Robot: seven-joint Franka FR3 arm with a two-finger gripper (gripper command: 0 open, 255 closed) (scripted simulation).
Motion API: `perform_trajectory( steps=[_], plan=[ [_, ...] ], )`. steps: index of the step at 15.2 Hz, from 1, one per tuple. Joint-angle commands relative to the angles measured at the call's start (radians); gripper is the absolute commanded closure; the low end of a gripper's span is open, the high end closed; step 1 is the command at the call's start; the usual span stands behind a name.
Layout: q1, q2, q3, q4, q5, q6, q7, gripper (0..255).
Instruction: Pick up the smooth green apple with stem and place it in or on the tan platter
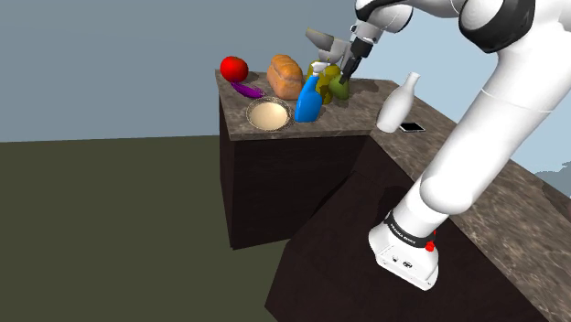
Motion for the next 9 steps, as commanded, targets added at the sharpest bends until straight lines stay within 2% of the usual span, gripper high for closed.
perform_trajectory(
  steps=[1, 7, 9],
  plan=[
    [0.0, -0.004, -0.001, 0.024, -0.005, -0.027, 0.007, 255],
    [0.0, -0.016, -0.002, 0.092, -0.017, -0.103, 0.025, 255],
    [0.015, -0.033, 0.011, 0.079, -0.027, -0.097, 0.054, 255]
  ],
)
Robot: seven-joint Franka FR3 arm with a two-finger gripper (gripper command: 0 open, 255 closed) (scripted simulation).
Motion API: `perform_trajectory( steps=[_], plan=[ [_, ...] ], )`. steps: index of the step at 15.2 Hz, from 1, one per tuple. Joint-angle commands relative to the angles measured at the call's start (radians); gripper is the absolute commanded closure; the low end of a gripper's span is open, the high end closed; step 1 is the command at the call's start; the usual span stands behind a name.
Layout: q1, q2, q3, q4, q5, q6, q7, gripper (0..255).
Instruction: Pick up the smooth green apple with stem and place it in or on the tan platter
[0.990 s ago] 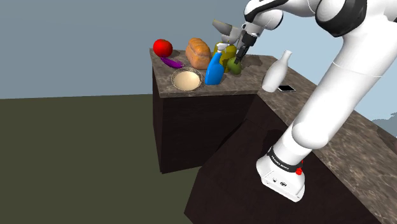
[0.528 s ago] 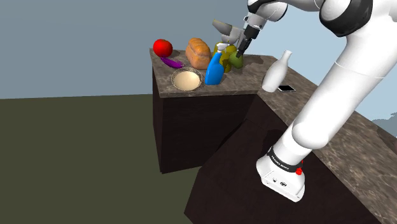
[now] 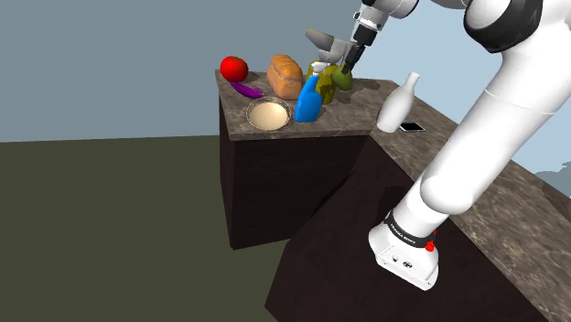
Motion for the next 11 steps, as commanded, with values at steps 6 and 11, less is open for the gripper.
perform_trajectory(
  steps=[6, 11],
  plan=[
    [0.086, -0.082, 0.086, -0.064, -0.048, 0.027, 0.183, 255],
    [0.143, -0.109, 0.153, -0.08, -0.063, 0.039, 0.311, 255]
  ],
)
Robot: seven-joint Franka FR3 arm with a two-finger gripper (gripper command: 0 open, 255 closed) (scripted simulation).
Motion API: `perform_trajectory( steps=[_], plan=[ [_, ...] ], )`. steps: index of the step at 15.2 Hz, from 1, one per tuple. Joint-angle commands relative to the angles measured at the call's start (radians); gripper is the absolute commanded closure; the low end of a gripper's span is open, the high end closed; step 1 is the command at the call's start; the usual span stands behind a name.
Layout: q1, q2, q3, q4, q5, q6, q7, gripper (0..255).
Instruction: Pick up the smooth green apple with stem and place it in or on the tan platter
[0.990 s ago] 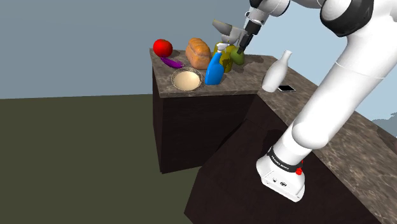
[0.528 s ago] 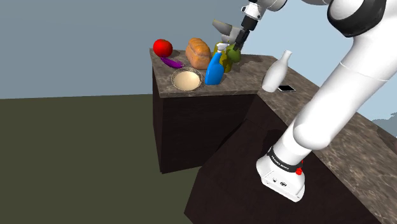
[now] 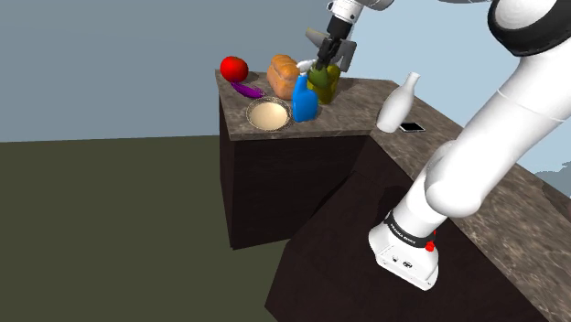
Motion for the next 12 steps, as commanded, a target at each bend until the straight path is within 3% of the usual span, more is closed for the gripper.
perform_trajectory(
  steps=[1, 12],
  plan=[
    [0.024, -0.014, 0.029, -0.01, -0.007, 0.006, 0.056, 255],
    [0.137, 0.032, 0.158, 0.053, -0.003, 0.022, 0.298, 255]
  ],
)
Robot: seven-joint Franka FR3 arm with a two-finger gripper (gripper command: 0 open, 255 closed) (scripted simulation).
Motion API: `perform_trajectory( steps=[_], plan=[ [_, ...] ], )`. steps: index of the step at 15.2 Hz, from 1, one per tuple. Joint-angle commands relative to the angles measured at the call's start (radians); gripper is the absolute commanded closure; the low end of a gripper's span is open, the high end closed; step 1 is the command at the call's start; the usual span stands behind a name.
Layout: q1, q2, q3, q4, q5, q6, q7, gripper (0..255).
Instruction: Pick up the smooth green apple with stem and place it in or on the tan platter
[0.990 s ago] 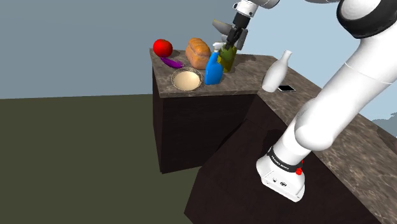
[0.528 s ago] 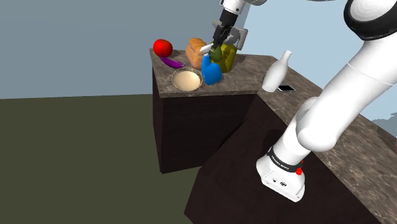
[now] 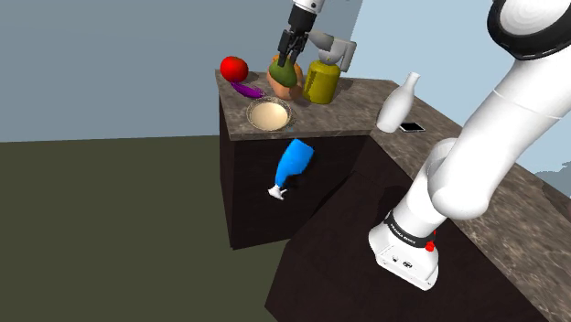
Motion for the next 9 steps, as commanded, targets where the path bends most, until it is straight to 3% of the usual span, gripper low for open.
perform_trajectory(
  steps=[1, 9],
  plan=[
    [0.005, 0.001, 0.006, -0.017, 0.0, 0.02, 0.011, 255],
    [0.006, 0.012, 0.006, -0.112, 0.011, 0.124, -0.007, 255]
  ],
)
